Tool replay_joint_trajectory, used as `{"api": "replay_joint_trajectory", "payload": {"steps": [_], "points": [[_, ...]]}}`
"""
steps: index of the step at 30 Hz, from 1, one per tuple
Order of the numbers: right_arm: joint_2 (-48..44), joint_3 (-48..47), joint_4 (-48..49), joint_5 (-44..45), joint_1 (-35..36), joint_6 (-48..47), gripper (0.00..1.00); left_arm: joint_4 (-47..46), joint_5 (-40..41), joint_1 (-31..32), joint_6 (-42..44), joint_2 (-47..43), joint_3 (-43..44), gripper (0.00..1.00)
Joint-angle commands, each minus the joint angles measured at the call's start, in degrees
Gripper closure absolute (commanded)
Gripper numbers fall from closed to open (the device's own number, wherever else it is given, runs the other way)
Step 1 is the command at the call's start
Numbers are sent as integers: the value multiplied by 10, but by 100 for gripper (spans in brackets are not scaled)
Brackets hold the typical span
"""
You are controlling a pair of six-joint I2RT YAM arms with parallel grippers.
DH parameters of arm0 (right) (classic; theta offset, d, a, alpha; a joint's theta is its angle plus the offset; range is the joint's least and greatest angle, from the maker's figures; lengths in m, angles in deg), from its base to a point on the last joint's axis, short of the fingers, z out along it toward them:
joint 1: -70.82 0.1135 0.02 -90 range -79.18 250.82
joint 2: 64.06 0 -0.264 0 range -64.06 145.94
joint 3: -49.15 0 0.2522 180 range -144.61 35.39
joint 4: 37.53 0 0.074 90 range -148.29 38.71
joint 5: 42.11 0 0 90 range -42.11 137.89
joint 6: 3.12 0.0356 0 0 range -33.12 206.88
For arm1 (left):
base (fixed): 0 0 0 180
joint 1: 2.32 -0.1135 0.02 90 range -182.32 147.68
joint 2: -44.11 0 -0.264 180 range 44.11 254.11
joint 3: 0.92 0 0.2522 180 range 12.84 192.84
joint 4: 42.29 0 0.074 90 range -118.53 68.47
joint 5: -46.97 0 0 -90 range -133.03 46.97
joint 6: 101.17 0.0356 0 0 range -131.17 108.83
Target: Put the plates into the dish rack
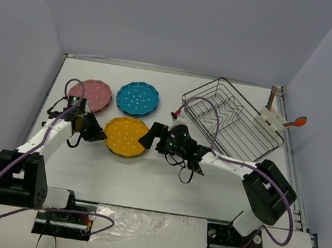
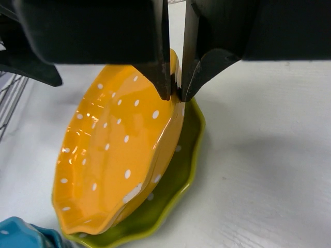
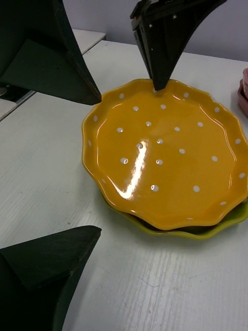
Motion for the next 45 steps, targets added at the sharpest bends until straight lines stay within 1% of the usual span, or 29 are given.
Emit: {"api": "replay_joint_trajectory", "payload": {"steps": [1, 7, 15, 27, 40, 41, 43, 45], "points": [[7, -18, 59, 17, 4, 62, 0, -101, -69, 3, -115, -68, -4, 100], [33, -17, 75, 4, 6, 93, 0, -172, -94, 3, -204, -108, -63, 100], [62, -17, 96, -8, 5, 127, 1, -211, -102, 4, -267, -152, -102, 100], [89, -17, 139, -36, 4, 156, 4, -297, -125, 4, -358, -192, -165, 100], [122, -4, 211, -59, 1, 195, 5, -302, -127, 6, -376, -211, -174, 100], [122, -4, 208, -59, 1, 195, 5, -293, -120, 6, -362, -210, -167, 100], [114, -4, 189, -56, 0, 186, 5, -235, -102, 6, -312, -205, -152, 100], [94, -7, 160, -39, -1, 156, 5, -196, -92, 7, -255, -195, -130, 100]]}}
